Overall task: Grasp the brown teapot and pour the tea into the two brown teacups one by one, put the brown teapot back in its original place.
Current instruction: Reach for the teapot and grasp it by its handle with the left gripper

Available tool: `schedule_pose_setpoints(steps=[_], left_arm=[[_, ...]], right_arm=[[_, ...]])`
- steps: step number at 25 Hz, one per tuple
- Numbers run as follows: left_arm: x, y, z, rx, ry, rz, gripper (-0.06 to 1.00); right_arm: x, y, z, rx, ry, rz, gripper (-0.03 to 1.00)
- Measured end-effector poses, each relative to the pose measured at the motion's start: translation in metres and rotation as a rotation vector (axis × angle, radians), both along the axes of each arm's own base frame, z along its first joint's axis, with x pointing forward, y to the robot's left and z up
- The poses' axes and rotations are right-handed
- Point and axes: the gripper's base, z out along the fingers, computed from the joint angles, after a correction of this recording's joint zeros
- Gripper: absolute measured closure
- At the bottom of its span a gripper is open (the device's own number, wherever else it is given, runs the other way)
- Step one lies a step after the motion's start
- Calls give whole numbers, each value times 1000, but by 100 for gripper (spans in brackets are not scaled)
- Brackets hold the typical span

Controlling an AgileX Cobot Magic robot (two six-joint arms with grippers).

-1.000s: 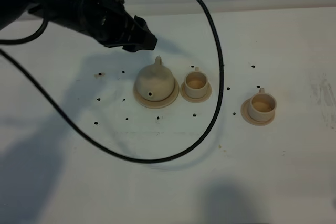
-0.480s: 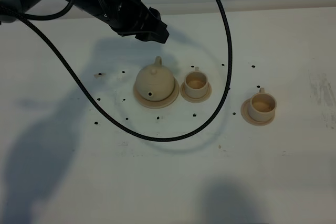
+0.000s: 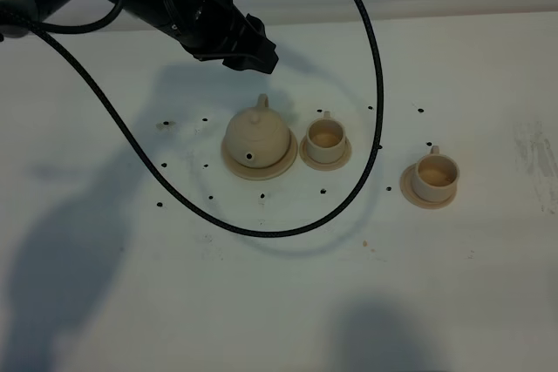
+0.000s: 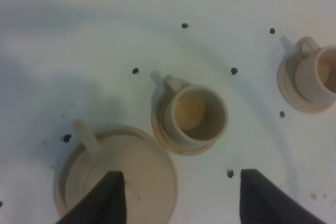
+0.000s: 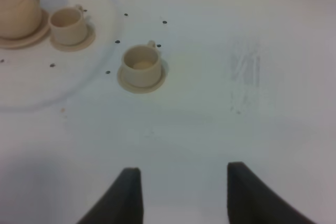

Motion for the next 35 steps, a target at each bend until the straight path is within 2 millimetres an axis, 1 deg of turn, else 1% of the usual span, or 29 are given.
schedule_pose_setpoints(steps=[4,7,10,16,23,26,28,32,33,35], left_arm=[[0,-5,14,34,-49,-32,48],[-5,-14,24,71,-73,-67,48],[-10,-25,29,110,-97,-100,48],[-21,-38,29,195,-103,-142,48],[-26,-48,27,226,-110,-126,48],[-26,-52,18,276,-86,-86,48],[-24,-56,4,322,-61,-70,48],[-16,-62,-28,404,-15,-40,48],[-12,-63,-34,414,-7,-17,48],[-3,-67,-38,413,-10,37,48]], right_arm=[[0,-1,0,-5,0,-6,60],[0,-1,0,-6,0,-11,60],[0,-1,0,-2,1,-14,60],[0,-2,0,4,3,-25,60],[0,-3,0,16,6,-42,60],[0,-2,0,19,6,-41,60],[0,-2,0,21,7,-42,60],[0,-2,0,21,5,-42,61],[0,-2,0,21,4,-42,61],[0,-2,0,21,4,-42,62]])
